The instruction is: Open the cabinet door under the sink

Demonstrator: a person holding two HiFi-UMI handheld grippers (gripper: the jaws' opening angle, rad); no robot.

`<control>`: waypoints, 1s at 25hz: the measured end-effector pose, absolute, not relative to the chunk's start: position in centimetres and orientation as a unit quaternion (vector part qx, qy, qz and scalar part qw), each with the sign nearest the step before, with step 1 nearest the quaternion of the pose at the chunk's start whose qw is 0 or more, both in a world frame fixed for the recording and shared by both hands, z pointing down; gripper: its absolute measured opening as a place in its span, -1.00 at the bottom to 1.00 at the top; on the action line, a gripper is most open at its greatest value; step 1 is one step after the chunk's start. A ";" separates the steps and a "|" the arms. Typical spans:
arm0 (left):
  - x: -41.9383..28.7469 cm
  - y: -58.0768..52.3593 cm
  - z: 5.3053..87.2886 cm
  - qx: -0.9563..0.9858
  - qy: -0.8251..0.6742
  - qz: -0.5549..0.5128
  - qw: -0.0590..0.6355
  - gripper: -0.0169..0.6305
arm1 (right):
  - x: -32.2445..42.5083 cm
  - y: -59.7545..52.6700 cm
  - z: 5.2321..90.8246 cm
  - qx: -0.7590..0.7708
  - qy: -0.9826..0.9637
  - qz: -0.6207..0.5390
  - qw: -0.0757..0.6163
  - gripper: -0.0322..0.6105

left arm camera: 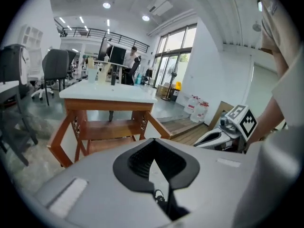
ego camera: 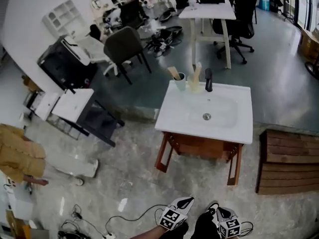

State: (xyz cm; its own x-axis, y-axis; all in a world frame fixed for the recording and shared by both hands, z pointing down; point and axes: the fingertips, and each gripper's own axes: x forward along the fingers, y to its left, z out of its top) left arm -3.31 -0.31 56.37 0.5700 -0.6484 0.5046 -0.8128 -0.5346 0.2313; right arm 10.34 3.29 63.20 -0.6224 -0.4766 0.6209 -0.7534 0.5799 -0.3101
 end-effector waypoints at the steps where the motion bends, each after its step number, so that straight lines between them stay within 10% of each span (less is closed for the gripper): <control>1: -4.1 -0.1 55.1 0.858 -0.431 0.177 0.217 -0.89 | 9.9 3.3 61.4 0.365 -0.859 0.270 0.237 -0.89; 25: -11.2 1.3 30.7 0.880 -0.460 0.059 0.102 -0.89 | 5.0 4.0 32.5 0.399 -0.910 0.036 0.102 -0.89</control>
State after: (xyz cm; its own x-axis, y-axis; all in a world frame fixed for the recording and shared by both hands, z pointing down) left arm -11.24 1.28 30.73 0.5705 -0.7973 0.1972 -0.8213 -0.5566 0.1256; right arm 5.03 4.03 32.50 -0.6602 -0.7199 0.2145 -0.7345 0.6784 0.0159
